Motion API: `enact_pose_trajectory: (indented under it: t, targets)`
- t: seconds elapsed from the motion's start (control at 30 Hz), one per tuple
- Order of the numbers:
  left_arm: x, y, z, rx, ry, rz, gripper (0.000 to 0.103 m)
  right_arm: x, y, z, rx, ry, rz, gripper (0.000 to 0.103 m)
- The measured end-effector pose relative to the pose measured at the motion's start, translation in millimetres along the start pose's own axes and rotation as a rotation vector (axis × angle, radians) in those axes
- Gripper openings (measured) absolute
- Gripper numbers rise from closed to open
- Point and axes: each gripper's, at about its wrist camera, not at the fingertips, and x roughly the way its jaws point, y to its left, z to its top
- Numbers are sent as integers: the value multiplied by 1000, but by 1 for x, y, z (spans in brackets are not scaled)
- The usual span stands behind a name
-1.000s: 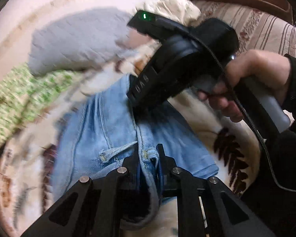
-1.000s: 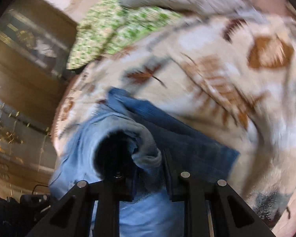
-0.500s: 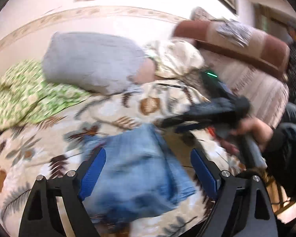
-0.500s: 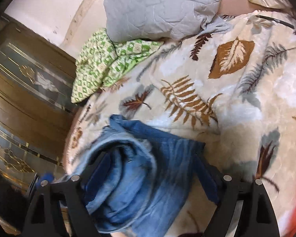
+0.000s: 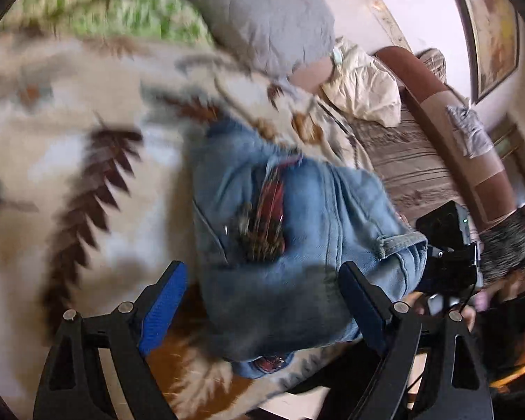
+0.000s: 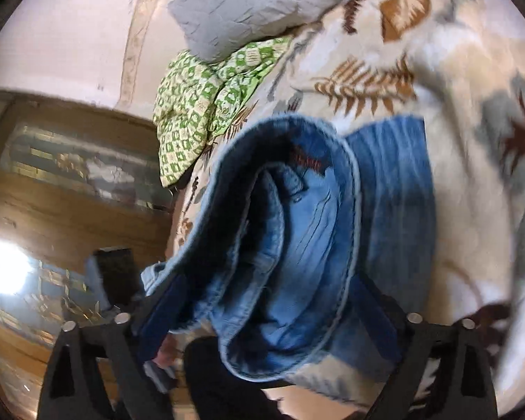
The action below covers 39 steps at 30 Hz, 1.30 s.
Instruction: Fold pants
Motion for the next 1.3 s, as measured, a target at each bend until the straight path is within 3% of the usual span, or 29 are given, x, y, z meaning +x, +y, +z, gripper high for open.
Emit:
enact_pose_trajectory:
  t: [0.23,0.33,0.43,0.47,0.53,0.57,0.6,0.77,0.8,0.87,0.93,1.03,1.13,1.2,1.3]
  targets:
    - [22,3,-7,-36,37,-63,95,1,14,-9,45,-36,120,102]
    - [34,-4,-14,-16,57,-42,96,15,6,-13,84,-4,116,103]
    - [35,-18,-16,29,45,-9,89,24,2,-16,102,-11,121,103]
    - [34,-24,-16,51,44,10,87,26,4,-16,61,-22,86,98]
    - [30,-37,-14,83,41,35,82,30,13,-15,-40,-39,-18,56]
    - [27,-41,-13,92,38,46,80,33,18,-14,-81,-29,-29,37]
    - [23,-46,-10,95,30,47,80,33,24,-13,-104,-29,-49,33]
    - [17,-70,-3,106,-16,50,80,-4,63,-9,-282,-101,-103,24]
    - [22,-74,-2,108,-17,72,82,-15,70,-7,-314,-119,-130,19]
    - [33,-76,-4,110,0,109,92,-31,71,-2,-342,-132,-185,18]
    - [46,-75,-10,138,34,192,99,-33,61,3,-339,-121,-251,18]
    - [66,-70,-21,212,95,309,103,-13,18,2,-249,-36,-274,18]
    - [70,-62,-29,217,115,325,103,14,-16,-7,-228,3,-292,18]
    - [64,-60,-28,203,97,308,103,13,-19,-9,-219,-27,-271,18]
    - [56,-67,-26,244,75,332,103,12,-15,-13,-266,-36,-310,19]
